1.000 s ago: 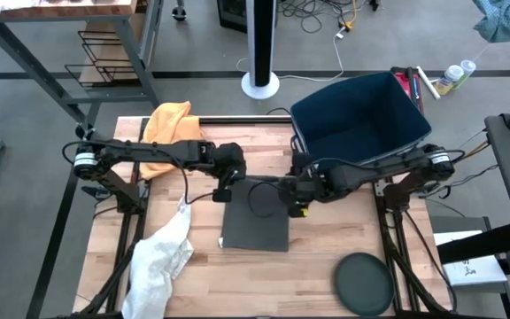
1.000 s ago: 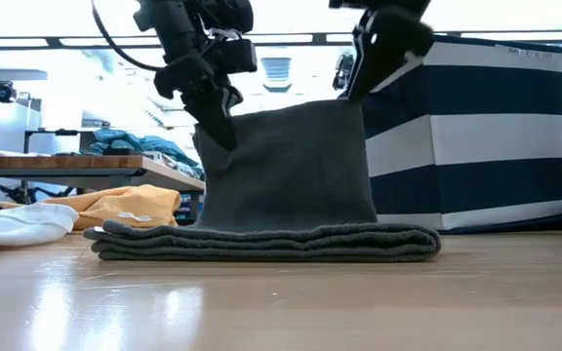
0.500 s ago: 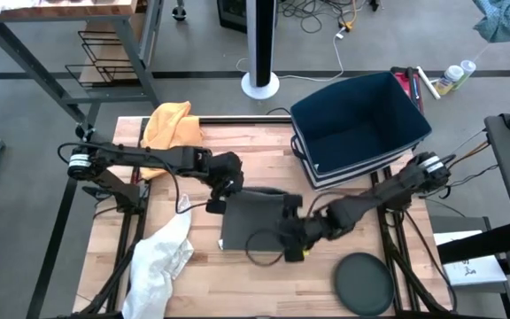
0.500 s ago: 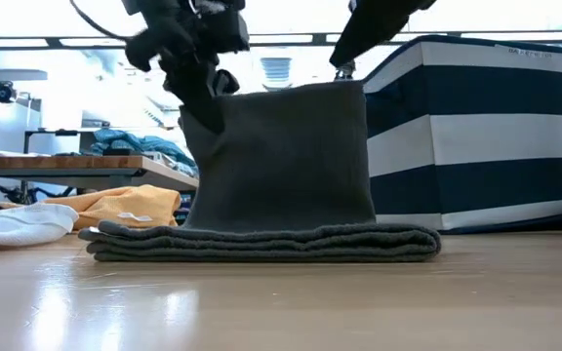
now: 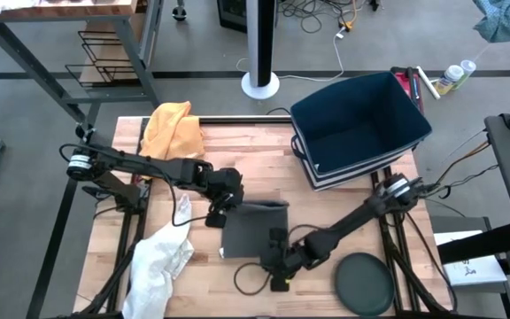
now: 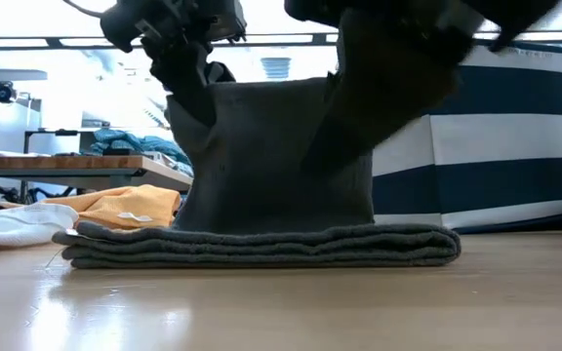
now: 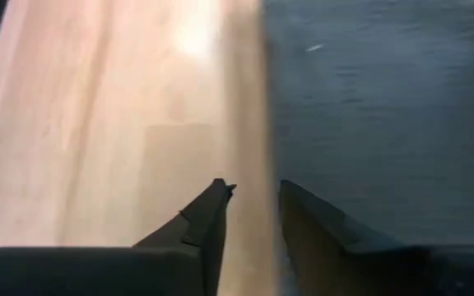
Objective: Fold kitchen towel into neat rectangle
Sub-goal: Fold the gray towel
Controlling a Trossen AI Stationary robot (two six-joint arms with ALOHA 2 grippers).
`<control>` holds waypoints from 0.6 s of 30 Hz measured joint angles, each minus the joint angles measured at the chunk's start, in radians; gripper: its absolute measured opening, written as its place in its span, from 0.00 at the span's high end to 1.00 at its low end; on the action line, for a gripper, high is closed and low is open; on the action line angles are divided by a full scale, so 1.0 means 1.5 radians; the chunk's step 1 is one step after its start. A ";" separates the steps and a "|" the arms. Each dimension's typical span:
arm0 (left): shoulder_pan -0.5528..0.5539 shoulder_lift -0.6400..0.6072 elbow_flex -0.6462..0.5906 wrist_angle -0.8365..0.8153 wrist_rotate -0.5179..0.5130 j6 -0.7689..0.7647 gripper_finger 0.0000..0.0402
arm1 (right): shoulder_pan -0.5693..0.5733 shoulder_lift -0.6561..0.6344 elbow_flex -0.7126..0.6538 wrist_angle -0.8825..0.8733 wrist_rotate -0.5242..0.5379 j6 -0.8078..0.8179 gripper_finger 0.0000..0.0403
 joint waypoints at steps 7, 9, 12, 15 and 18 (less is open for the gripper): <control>-0.023 0.000 -0.032 0.007 -0.001 -0.036 0.99 | 0.002 0.049 0.000 0.033 0.000 0.022 0.94; -0.032 0.000 -0.032 0.014 -0.001 -0.049 0.99 | -0.002 0.053 0.000 0.030 0.015 0.025 0.97; -0.047 0.000 -0.033 0.030 0.000 -0.071 0.99 | -0.007 0.056 0.000 0.030 0.025 0.028 0.99; -0.062 0.000 -0.033 0.030 0.000 -0.084 0.99 | -0.011 0.055 0.000 0.033 0.035 0.034 0.99; -0.074 0.000 -0.033 0.033 0.000 -0.095 0.98 | -0.013 0.055 0.000 0.030 0.043 0.031 1.00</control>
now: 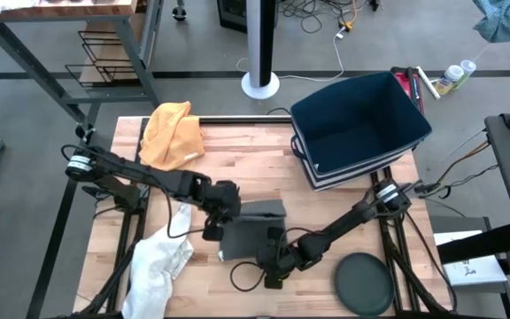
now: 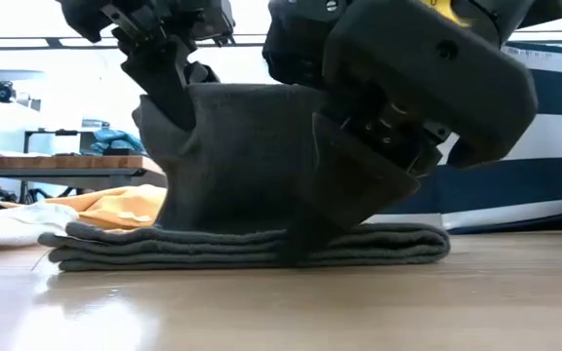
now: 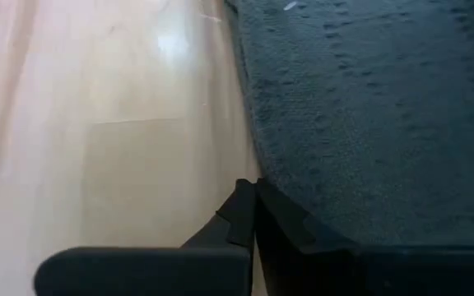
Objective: Fold kitchen towel into neat rectangle
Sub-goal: Fold the gray towel
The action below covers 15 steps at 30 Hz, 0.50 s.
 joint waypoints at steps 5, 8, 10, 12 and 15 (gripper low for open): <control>-0.022 0.006 0.000 0.030 0.000 -0.014 0.99 | -0.002 0.000 0.000 -0.003 0.004 -0.006 1.00; -0.037 0.019 0.000 0.042 0.000 -0.014 0.99 | -0.002 0.000 0.000 -0.003 0.003 -0.009 1.00; -0.050 0.029 0.000 0.044 0.000 -0.014 0.99 | -0.002 0.000 0.000 -0.004 0.003 -0.009 1.00; -0.062 0.040 0.000 0.051 0.000 -0.014 0.99 | -0.003 0.000 0.000 -0.004 0.003 -0.010 1.00; -0.078 0.054 0.000 0.053 0.000 -0.016 0.99 | -0.003 0.000 0.000 -0.004 0.003 -0.010 1.00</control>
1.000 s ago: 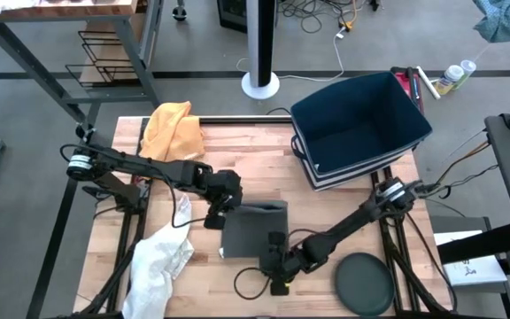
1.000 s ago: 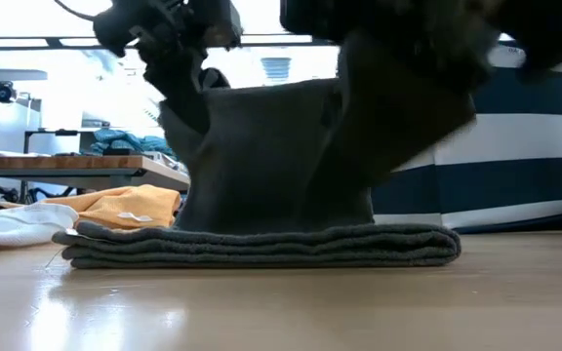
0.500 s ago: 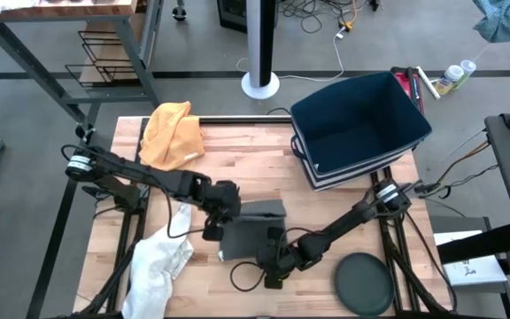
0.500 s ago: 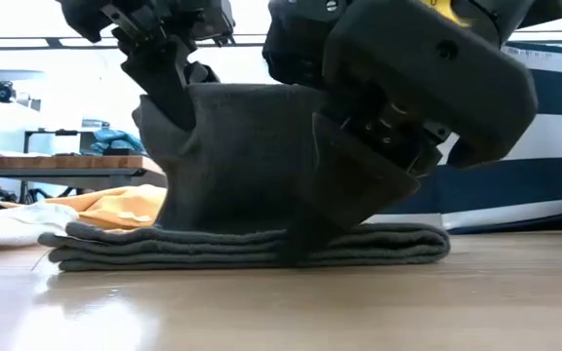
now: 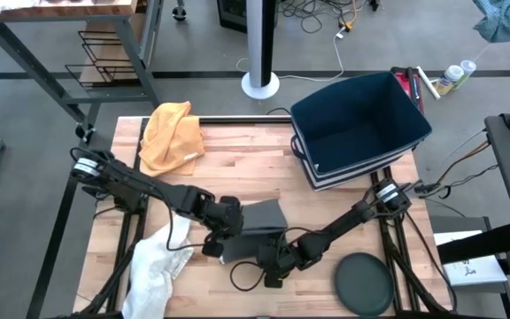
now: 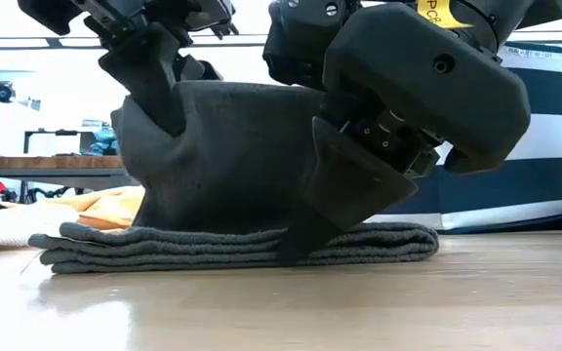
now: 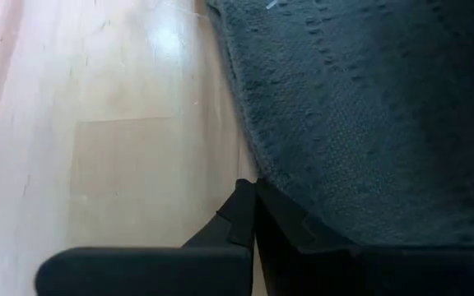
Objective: Fold kitchen towel into neat rectangle
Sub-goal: Fold the gray towel
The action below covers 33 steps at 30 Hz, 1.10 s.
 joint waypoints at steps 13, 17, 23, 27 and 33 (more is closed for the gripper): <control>-0.027 0.049 0.000 0.005 0.000 -0.058 0.99 | 0.000 0.000 -0.001 0.000 -0.003 0.000 1.00; -0.027 0.043 0.003 -0.020 0.000 -0.060 0.99 | 0.000 0.000 -0.001 0.000 -0.005 0.003 1.00; -0.028 0.035 0.026 -0.062 0.000 -0.074 0.99 | 0.000 0.000 0.000 0.000 -0.005 0.004 1.00; -0.030 0.042 0.025 -0.054 0.001 -0.096 0.99 | 0.000 0.000 0.000 0.000 -0.005 0.005 1.00; -0.034 0.047 0.023 -0.061 0.008 -0.128 0.98 | 0.000 0.000 0.000 0.000 -0.005 0.008 1.00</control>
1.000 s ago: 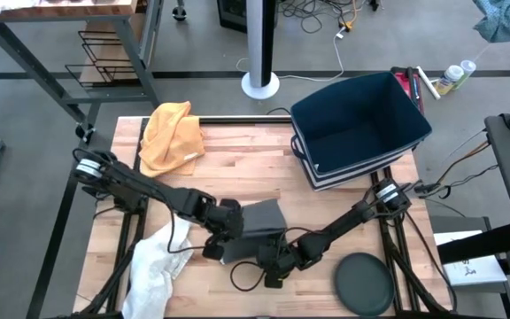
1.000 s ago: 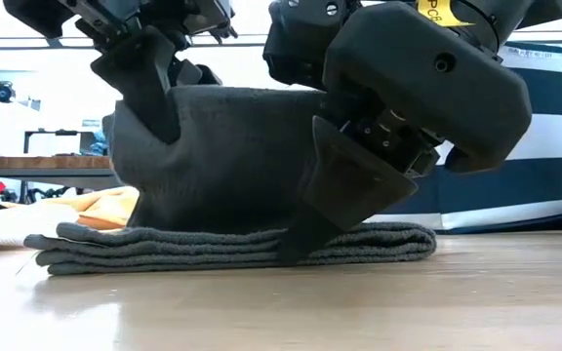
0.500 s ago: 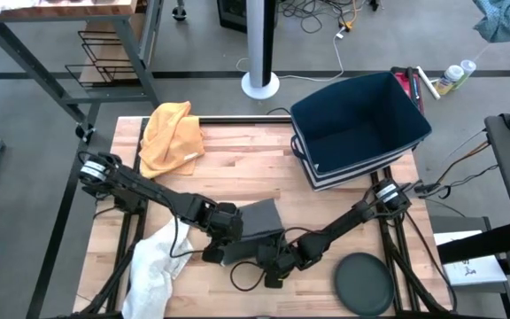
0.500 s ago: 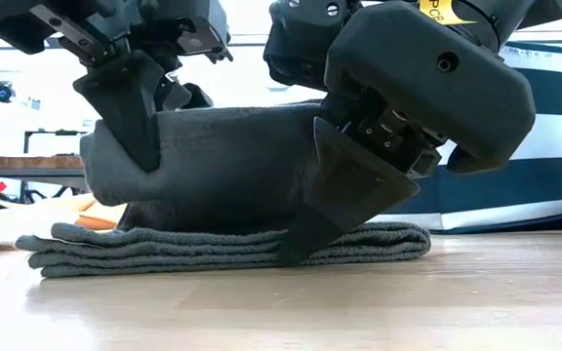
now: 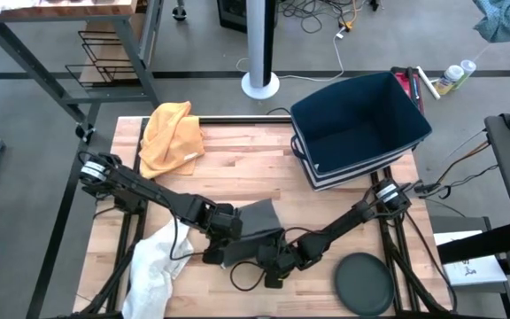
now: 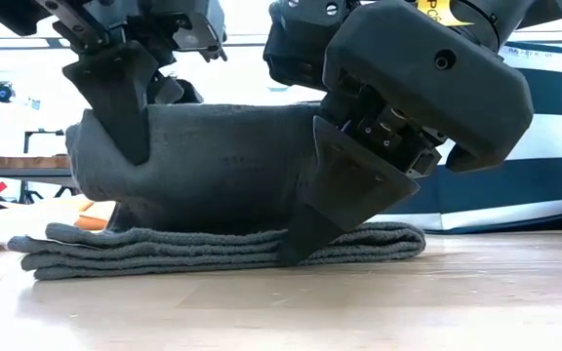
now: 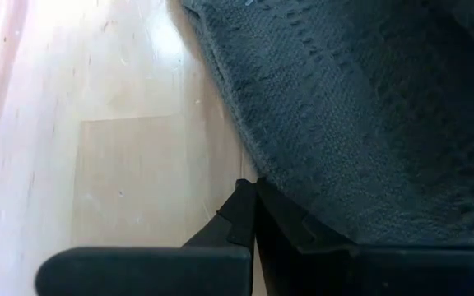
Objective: Fold kitchen towel into neat rectangle
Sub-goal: Fold the gray towel
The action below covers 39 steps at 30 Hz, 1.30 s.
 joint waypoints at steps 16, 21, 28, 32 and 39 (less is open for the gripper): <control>-0.013 0.001 -0.010 0.119 0.003 -0.005 0.94 | 0.000 0.000 0.000 0.000 0.000 0.005 1.00; -0.016 0.004 -0.011 0.102 0.038 -0.003 0.95 | 0.000 0.000 0.000 0.000 0.000 -0.008 1.00; -0.034 0.005 -0.013 0.099 0.053 -0.003 0.99 | 0.000 0.000 0.000 0.000 0.000 -0.008 1.00; -0.036 0.009 -0.014 0.064 0.068 -0.008 0.99 | 0.000 0.000 0.000 0.000 0.000 -0.008 1.00; -0.036 0.010 -0.014 0.095 0.068 -0.010 0.96 | 0.000 0.000 0.000 0.000 0.000 -0.008 1.00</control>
